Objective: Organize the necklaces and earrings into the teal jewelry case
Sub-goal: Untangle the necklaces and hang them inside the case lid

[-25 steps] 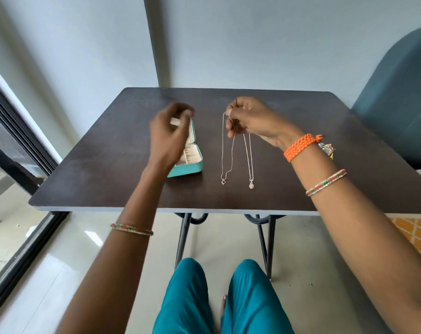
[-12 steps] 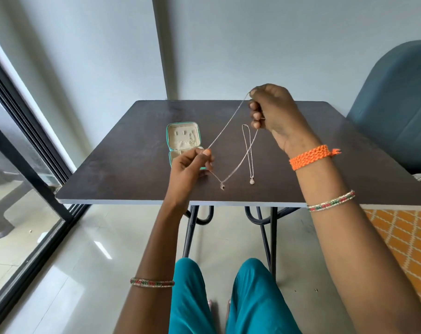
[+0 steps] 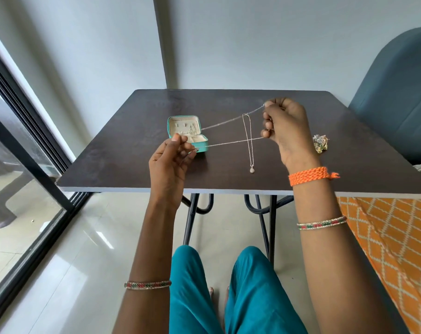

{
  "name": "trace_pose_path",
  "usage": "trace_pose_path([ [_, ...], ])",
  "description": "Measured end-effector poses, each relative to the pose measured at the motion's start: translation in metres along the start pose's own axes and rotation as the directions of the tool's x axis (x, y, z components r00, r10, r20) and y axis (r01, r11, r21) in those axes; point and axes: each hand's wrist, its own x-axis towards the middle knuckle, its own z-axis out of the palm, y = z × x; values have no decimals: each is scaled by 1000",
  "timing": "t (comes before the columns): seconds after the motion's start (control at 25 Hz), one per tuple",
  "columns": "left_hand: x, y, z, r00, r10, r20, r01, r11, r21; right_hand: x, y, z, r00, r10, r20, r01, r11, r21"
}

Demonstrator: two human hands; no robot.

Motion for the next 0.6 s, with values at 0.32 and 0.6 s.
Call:
trace_pose_path([
  [0.32, -17, -1, 29, 994, -25, 109, 9, 990, 140, -51, -35, 25, 695, 85, 714, 326, 848, -418],
  [0.6, -28, 17, 33, 955, -220, 200, 191, 969, 154, -44, -37, 22, 858, -125, 498, 271, 934, -234],
])
